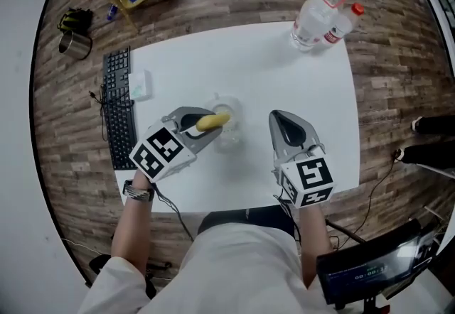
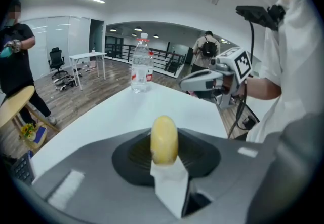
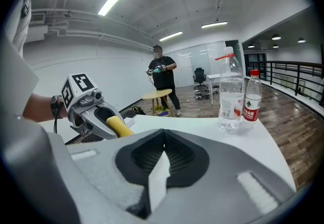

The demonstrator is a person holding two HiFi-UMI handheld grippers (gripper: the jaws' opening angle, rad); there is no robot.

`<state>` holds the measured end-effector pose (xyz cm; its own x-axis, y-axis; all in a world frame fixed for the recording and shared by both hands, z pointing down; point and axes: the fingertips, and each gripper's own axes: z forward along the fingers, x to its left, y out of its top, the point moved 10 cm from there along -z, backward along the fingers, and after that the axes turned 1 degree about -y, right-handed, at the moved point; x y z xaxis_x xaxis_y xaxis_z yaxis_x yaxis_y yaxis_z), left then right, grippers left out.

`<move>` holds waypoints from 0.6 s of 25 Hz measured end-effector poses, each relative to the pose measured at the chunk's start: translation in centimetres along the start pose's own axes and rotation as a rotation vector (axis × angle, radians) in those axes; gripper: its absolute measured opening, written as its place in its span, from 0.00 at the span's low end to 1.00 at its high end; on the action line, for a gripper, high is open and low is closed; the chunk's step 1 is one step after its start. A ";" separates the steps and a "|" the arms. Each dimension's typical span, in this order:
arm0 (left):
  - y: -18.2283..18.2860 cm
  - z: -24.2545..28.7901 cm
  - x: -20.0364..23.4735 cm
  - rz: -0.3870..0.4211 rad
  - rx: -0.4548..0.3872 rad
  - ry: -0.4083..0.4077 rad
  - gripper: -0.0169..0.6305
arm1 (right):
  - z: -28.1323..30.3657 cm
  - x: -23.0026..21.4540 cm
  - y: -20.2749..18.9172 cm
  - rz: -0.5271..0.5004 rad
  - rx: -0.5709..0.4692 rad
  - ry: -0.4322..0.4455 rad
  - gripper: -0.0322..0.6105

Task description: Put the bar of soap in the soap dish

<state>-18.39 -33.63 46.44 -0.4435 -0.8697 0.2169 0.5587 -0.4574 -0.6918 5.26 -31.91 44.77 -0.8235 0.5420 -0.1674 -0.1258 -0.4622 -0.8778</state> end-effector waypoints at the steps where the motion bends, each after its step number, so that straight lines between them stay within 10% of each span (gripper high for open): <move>1: 0.0 0.1 0.2 -0.006 0.003 -0.003 0.22 | 0.1 0.0 0.0 0.005 0.004 -0.002 0.05; 15: -1.3 3.2 1.1 -0.102 0.103 -0.126 0.22 | 0.4 0.2 -0.8 0.026 0.035 0.009 0.05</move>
<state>-17.32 -34.59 49.76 -0.4137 -0.8311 0.3716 0.5866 -0.5555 -0.5893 4.93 -31.71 45.63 -0.8219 0.5356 -0.1938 -0.1239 -0.5002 -0.8570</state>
